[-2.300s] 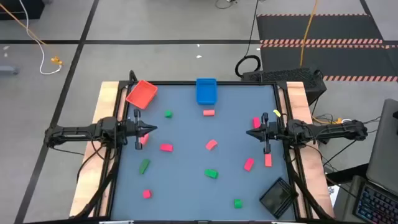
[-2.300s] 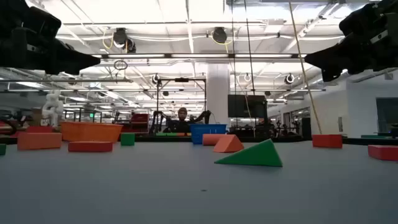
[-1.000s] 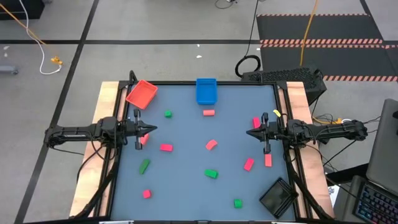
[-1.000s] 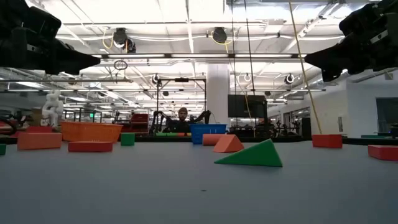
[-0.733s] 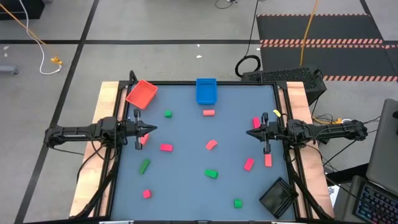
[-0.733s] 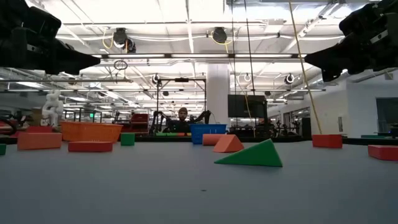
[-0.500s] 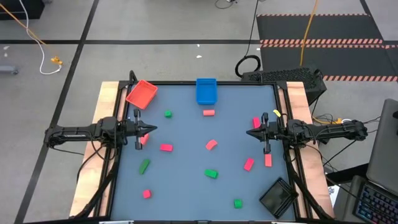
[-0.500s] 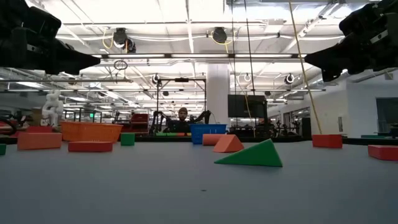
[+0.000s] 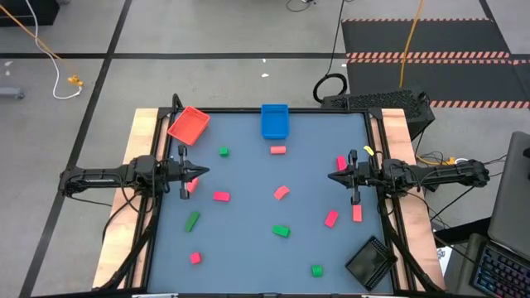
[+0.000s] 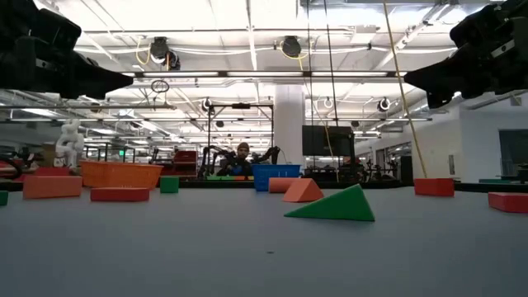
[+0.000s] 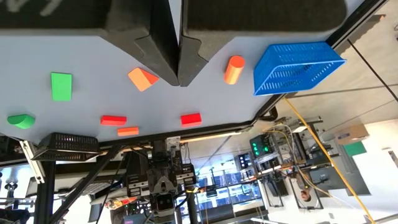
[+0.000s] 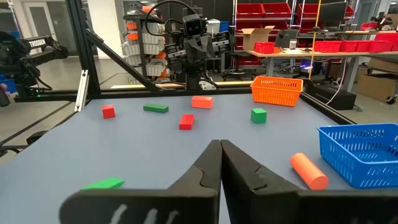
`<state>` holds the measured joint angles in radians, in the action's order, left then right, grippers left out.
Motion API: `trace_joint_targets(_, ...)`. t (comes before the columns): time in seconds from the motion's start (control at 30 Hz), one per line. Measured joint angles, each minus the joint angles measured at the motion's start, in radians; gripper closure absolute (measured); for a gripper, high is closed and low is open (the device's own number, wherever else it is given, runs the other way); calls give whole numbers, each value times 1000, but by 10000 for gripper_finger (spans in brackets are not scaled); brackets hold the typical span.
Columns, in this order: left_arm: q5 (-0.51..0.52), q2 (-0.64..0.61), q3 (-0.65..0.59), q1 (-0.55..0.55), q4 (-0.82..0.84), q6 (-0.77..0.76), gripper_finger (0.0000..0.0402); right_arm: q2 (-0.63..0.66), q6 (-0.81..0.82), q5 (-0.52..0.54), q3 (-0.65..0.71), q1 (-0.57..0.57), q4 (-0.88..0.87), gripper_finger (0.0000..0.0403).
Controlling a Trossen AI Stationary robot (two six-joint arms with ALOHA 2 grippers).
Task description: Sort & place blocks by color
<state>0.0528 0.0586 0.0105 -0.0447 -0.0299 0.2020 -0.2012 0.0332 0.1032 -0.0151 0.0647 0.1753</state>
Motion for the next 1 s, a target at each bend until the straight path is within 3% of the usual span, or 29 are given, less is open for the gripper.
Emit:
trace_joint_targets(0.3,0,0,-1,0,-74,-6,392,0,4,0,0,0,39,403)
trace_joint_targets(0.53,0,0,-1,0,-137,-134,392,0,15,0,0,0,38,403)
trace_joint_targets(0.67,5,0,-1,0,-155,-105,392,0,15,0,0,0,38,403)
trace_joint_targets(0.83,196,0,6,-1,-365,-92,388,0,-9,12,0,-1,56,403)
trace_joint_targets(1.0,230,33,126,-1,-194,-69,342,0,-67,167,0,-1,214,397)
